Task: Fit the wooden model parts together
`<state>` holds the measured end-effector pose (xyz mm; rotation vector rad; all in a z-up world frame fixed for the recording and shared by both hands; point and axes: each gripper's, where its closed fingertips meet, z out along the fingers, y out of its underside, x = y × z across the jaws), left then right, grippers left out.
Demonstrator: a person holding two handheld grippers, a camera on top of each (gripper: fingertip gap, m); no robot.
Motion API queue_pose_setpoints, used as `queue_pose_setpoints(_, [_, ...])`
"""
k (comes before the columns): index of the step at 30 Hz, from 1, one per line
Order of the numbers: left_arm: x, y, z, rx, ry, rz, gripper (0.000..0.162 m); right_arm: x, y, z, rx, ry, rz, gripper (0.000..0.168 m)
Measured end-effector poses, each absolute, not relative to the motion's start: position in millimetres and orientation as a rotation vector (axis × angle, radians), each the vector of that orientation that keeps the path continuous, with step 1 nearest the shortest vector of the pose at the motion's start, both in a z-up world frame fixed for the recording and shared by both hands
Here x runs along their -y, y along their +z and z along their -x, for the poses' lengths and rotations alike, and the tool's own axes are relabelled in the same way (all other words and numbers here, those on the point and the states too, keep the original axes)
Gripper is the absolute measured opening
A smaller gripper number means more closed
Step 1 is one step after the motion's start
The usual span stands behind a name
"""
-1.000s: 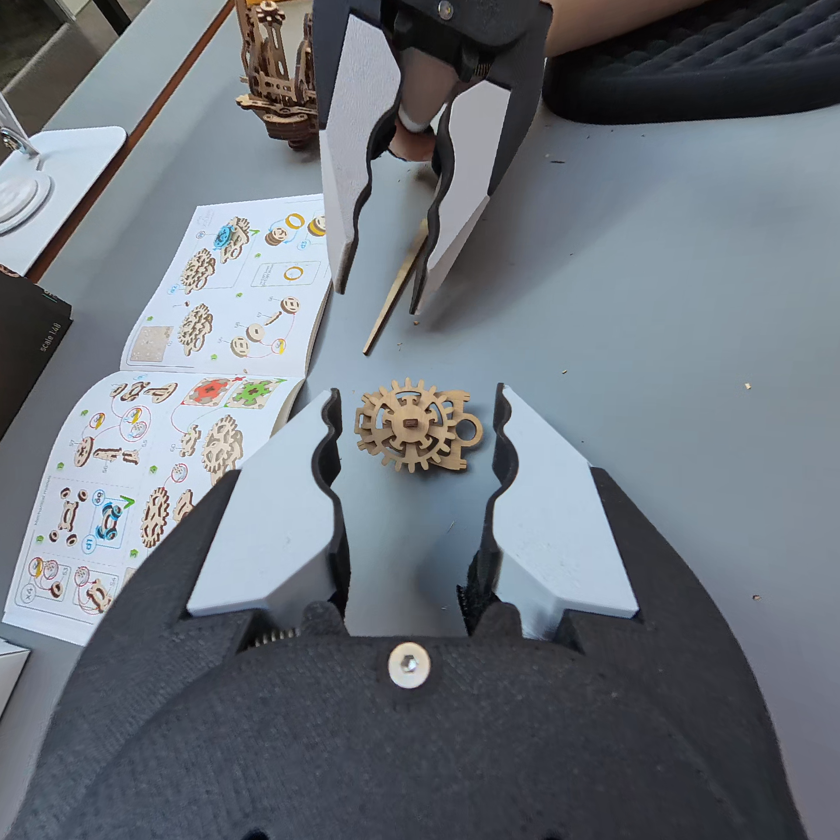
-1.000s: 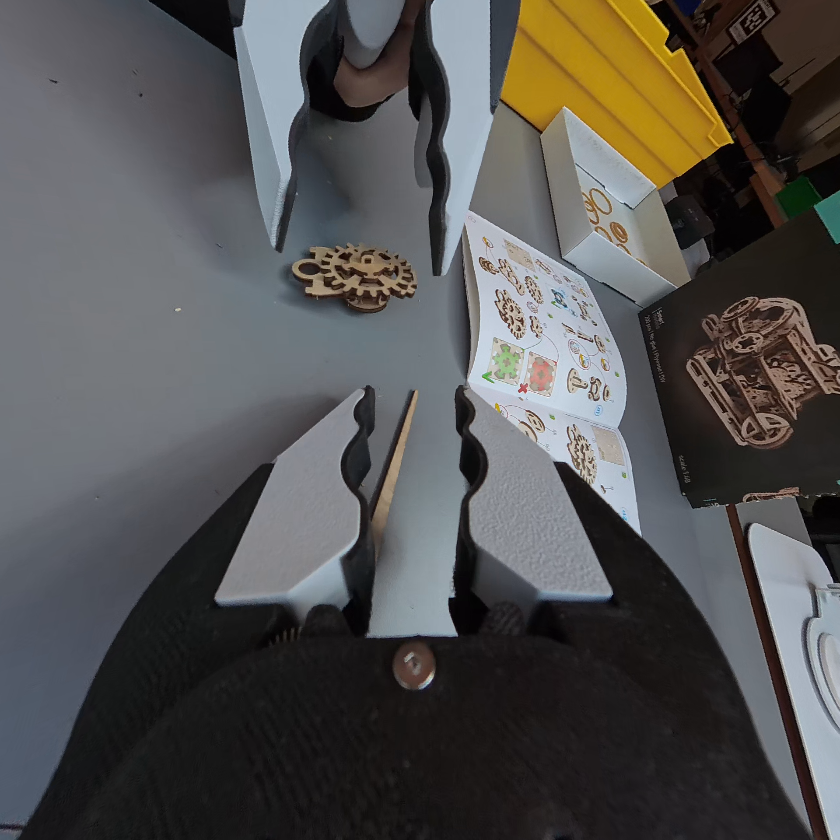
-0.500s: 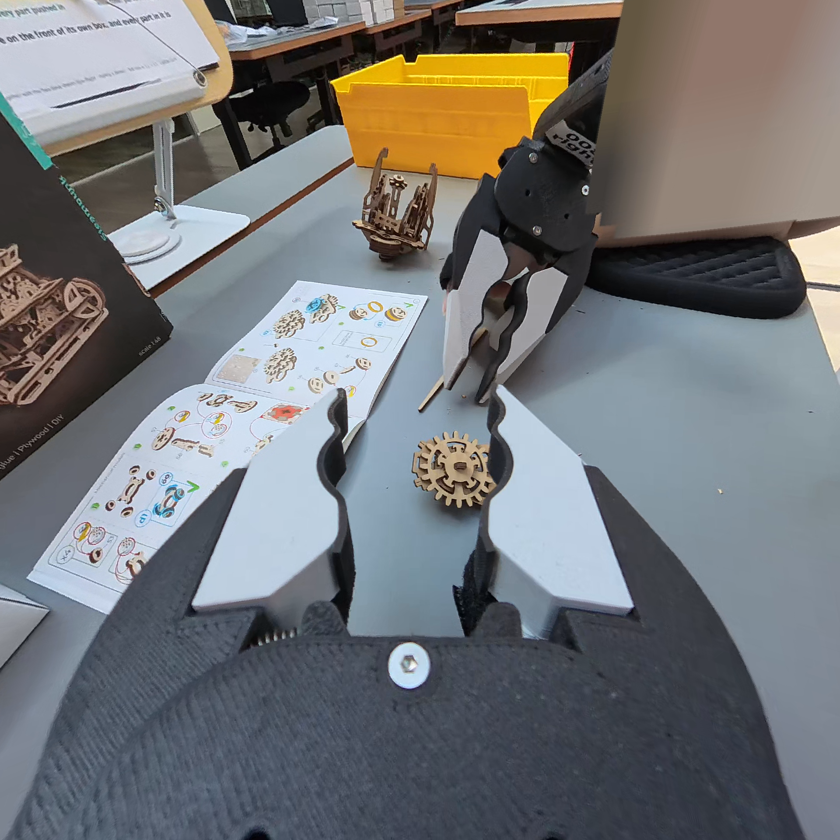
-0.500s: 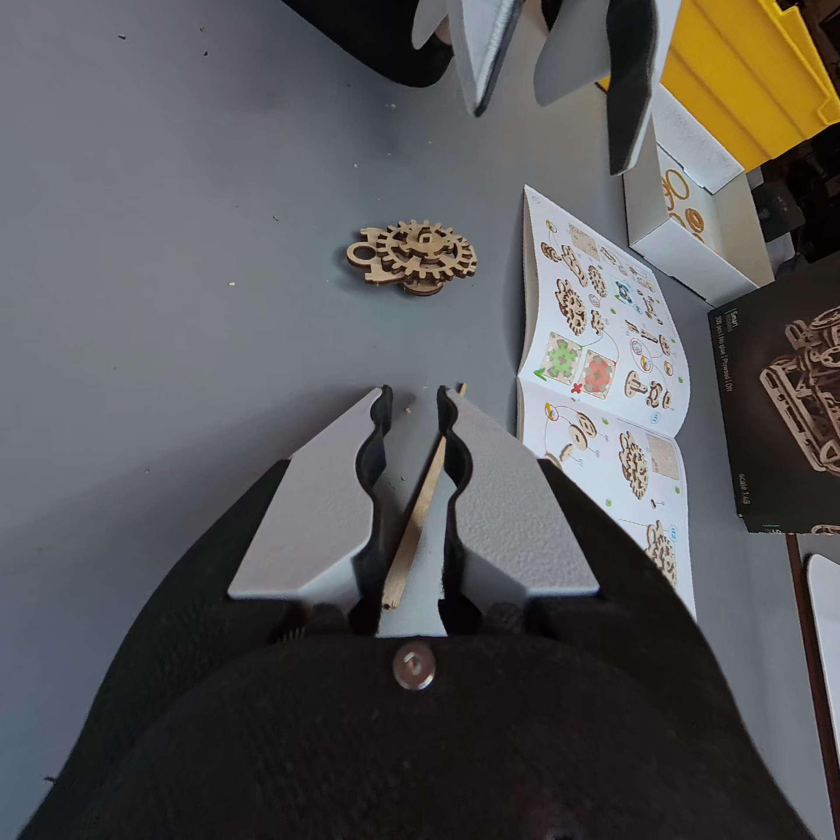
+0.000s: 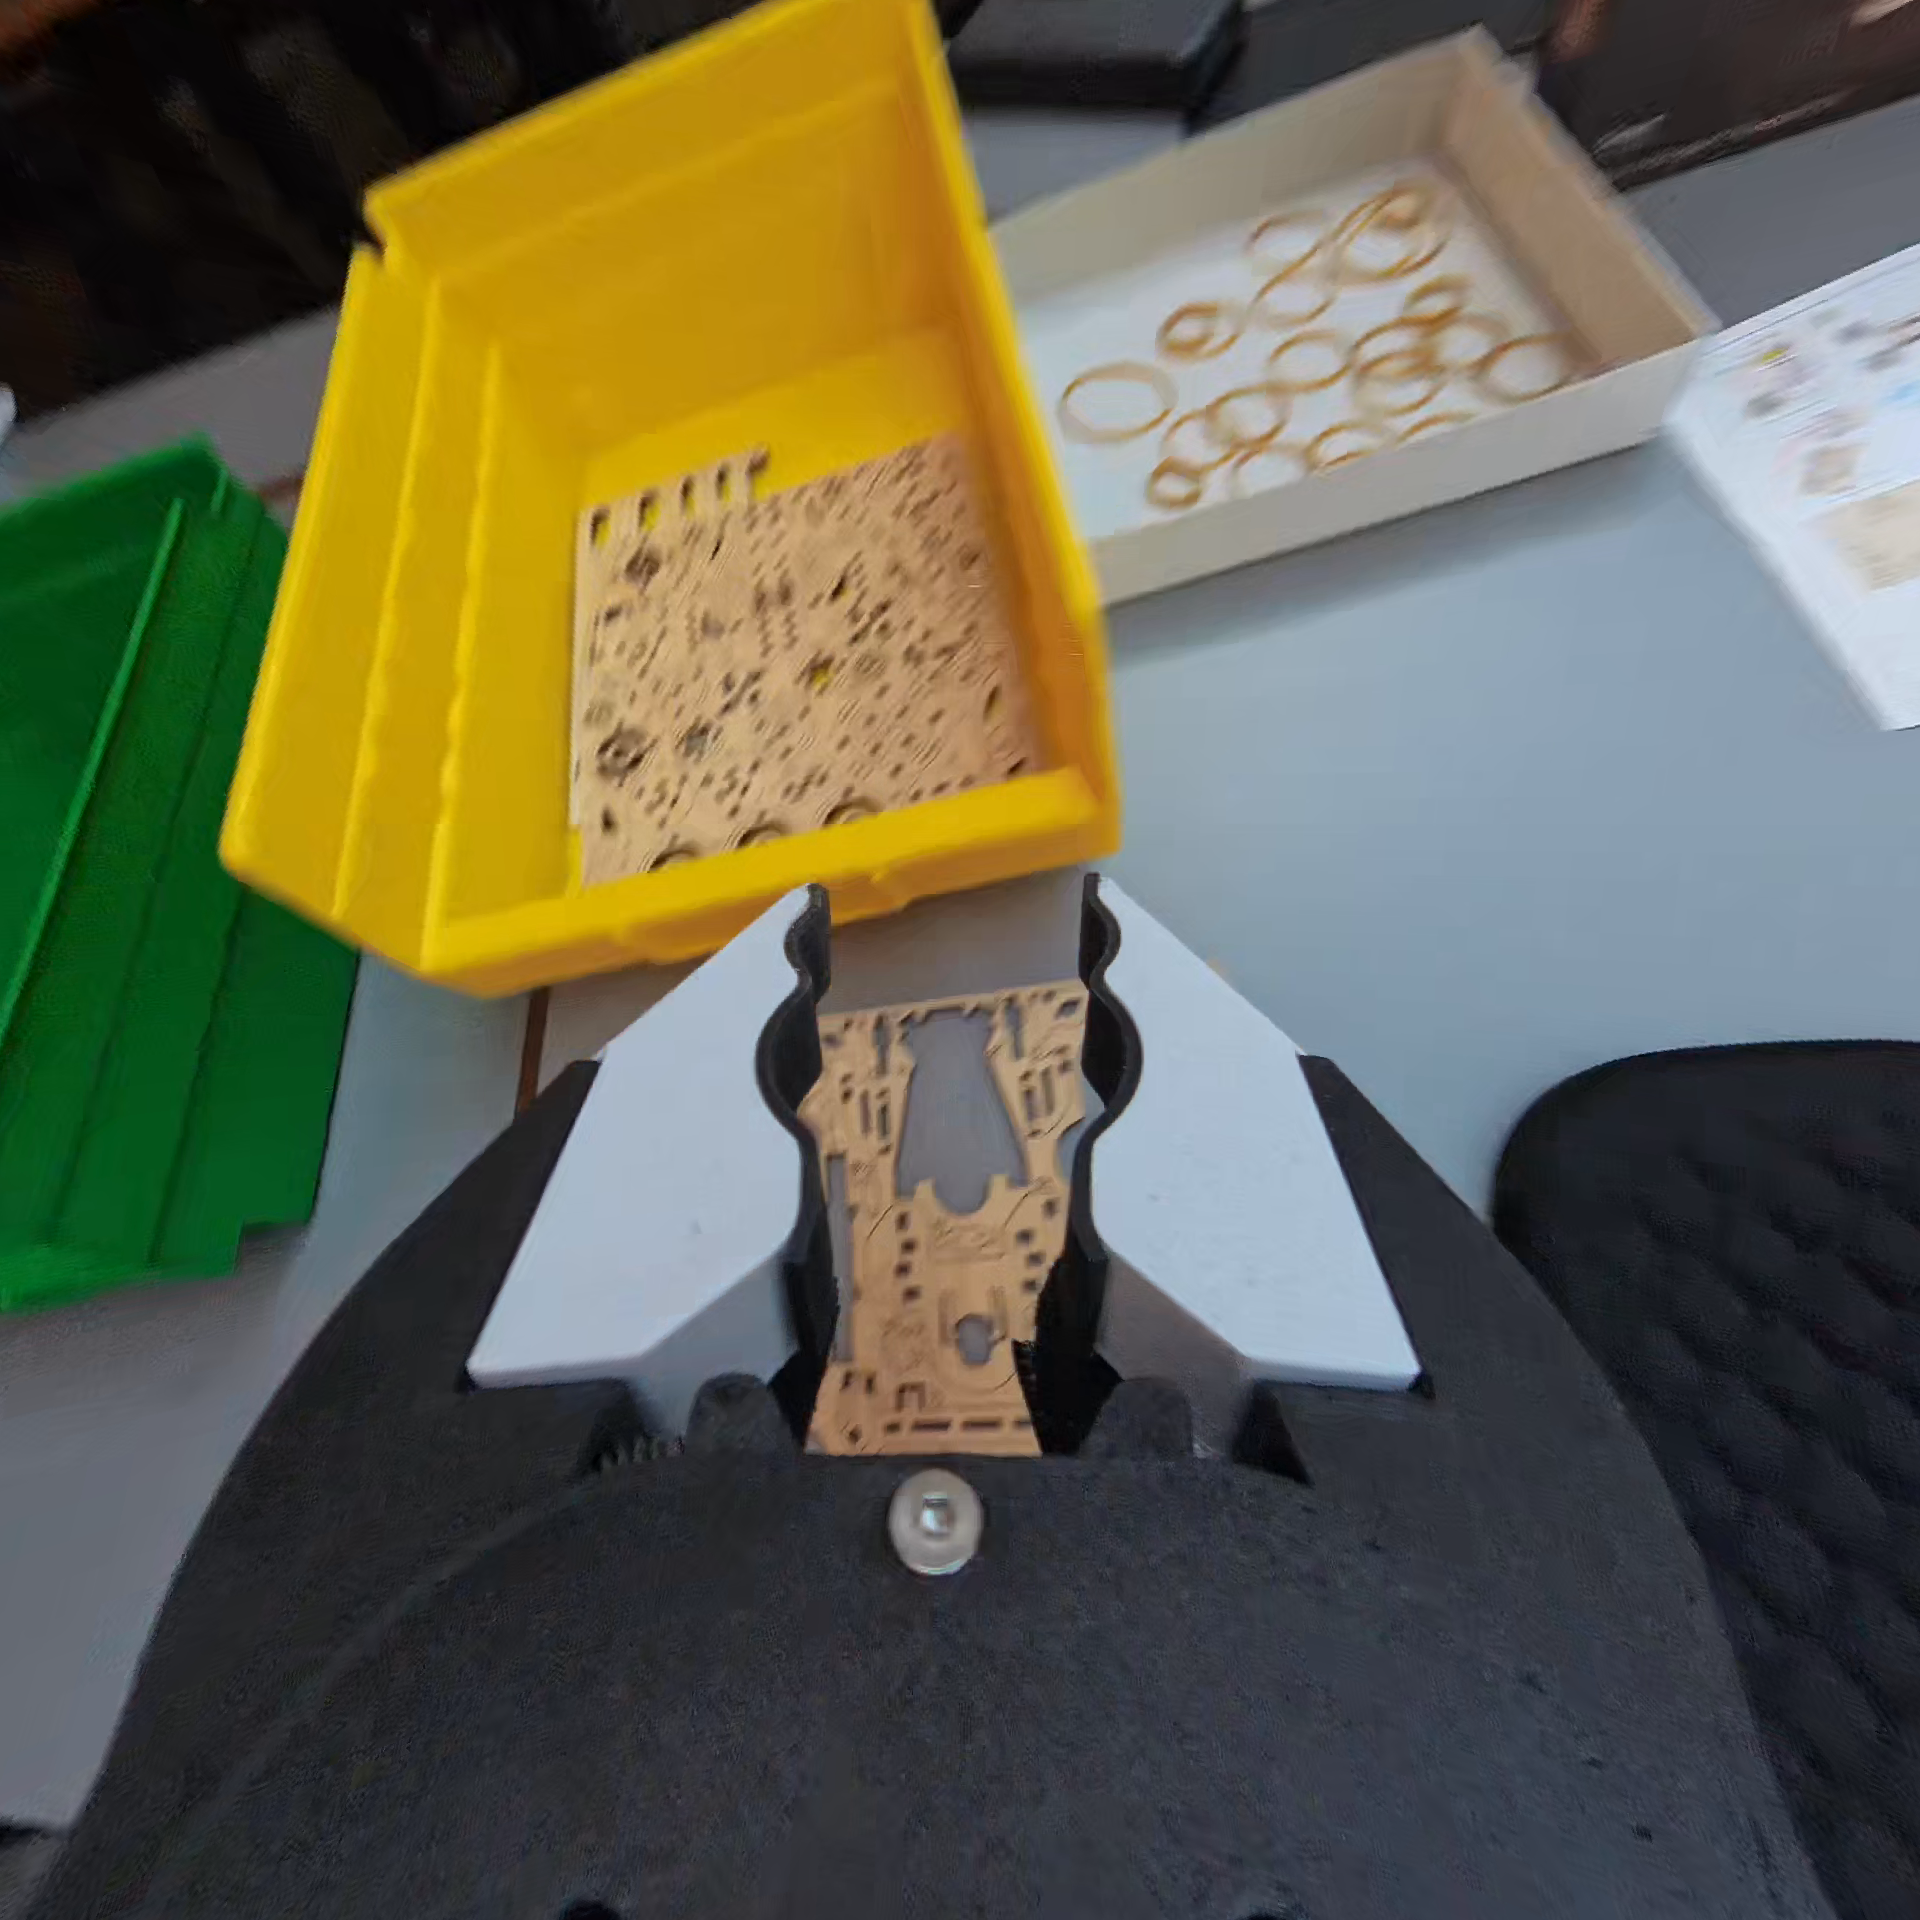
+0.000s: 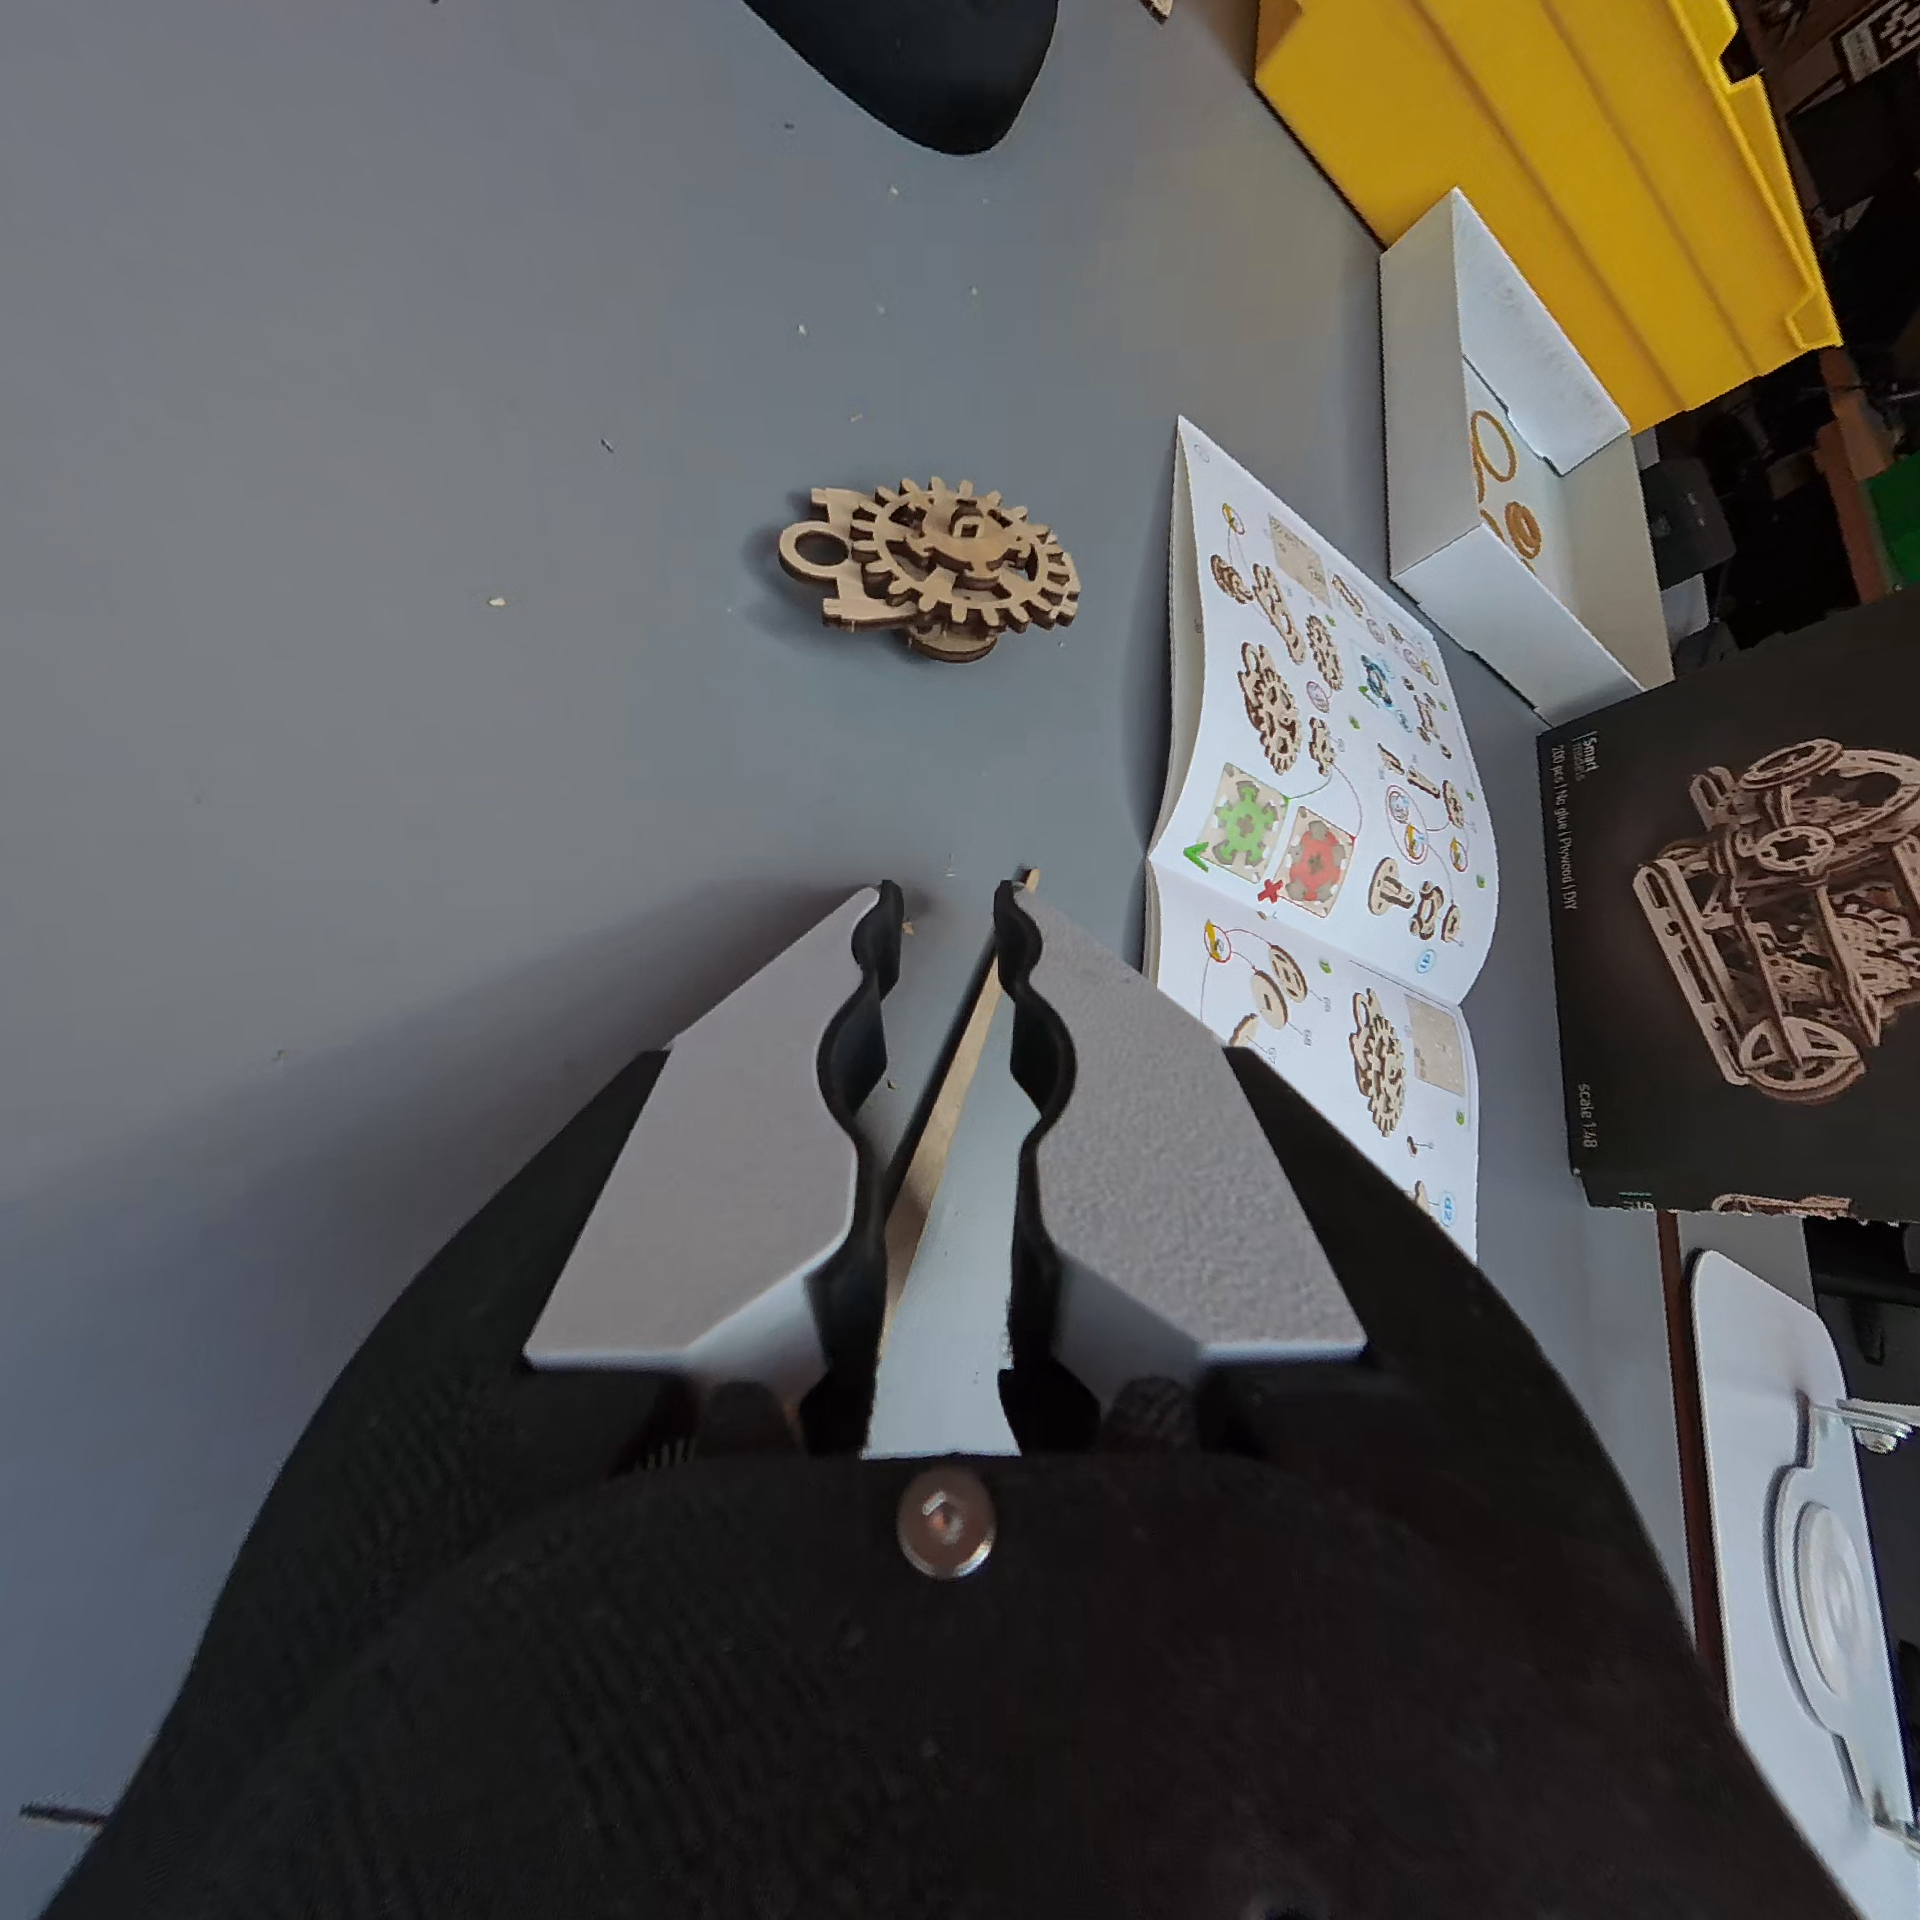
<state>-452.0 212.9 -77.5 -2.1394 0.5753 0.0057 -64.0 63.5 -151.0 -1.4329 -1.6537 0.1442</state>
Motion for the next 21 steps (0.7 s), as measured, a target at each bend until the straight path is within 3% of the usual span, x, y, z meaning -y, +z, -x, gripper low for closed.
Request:
queue_pose_setpoints(1, [-216.2, -88.0, 478.8, -0.490, -0.057, 2.224, 0.044, -63.5, -150.1, 65.6, 1.649, 0.156, 1.433, 0.017])
queue_pose_setpoints(2, [-221.6, -93.0, 496.3, -0.402, -0.145, 2.257, 0.031, -63.4, -149.0, 66.9, 1.644, 0.168, 1.434, 0.017])
queue_pose_setpoints(5, [-238.3, -103.6, 527.2, -0.242, -0.261, 2.246, 0.031, -63.6, -147.3, 66.7, 1.635, 0.174, 1.433, 0.017])
queue_pose_setpoints(9, [-242.6, -142.0, 548.3, -0.291, -0.141, 2.415, 0.042, -64.1, -147.0, 62.0, 1.626, 0.153, 1.436, 0.017])
queue_pose_setpoints(21, [-248.2, -164.4, 550.9, -0.361, -0.062, 2.480, 0.025, -67.7, -136.7, 61.3, 1.577, 0.168, 1.420, 0.018])
